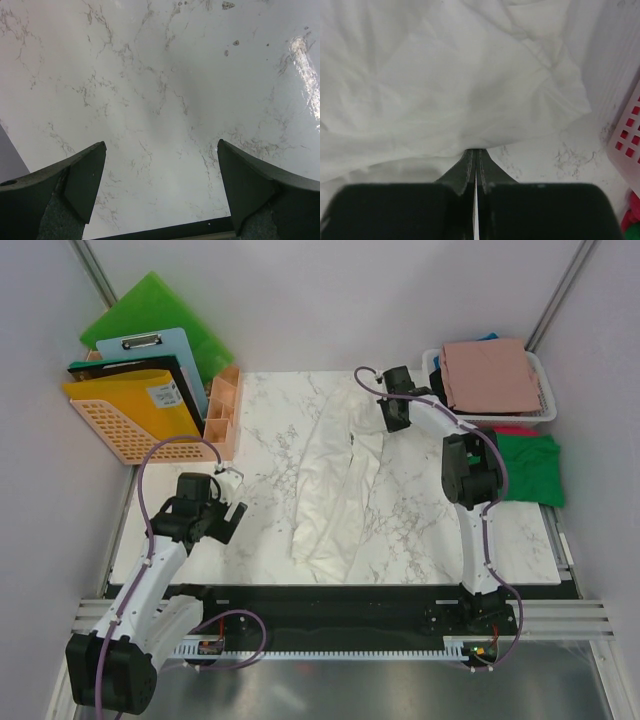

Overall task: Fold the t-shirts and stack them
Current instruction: Fold the tshirt

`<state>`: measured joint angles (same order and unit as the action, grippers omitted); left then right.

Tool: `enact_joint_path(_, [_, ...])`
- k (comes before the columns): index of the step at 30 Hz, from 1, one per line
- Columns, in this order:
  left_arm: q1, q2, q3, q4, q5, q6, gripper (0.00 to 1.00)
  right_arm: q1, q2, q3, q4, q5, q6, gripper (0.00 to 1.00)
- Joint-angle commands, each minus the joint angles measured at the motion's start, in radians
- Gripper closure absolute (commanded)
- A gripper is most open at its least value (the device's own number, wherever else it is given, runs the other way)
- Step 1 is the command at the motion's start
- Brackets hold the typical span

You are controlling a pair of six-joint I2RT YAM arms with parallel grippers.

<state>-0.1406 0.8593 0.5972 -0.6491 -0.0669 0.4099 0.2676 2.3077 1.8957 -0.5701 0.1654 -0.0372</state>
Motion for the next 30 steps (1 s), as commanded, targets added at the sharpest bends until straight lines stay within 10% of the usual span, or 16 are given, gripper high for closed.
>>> enact_joint_path(1, [0.004, -0.002, -0.008, 0.005, 0.016, 0.027, 0.01, 0.012, 0.004, 0.066, -0.016, -0.017, 0.017, 1.00])
enact_joint_path(30, [0.004, 0.012, -0.007, 0.005, 0.016, 0.026, 0.01, -0.013, 0.334, 0.382, -0.062, 0.267, -0.101, 1.00])
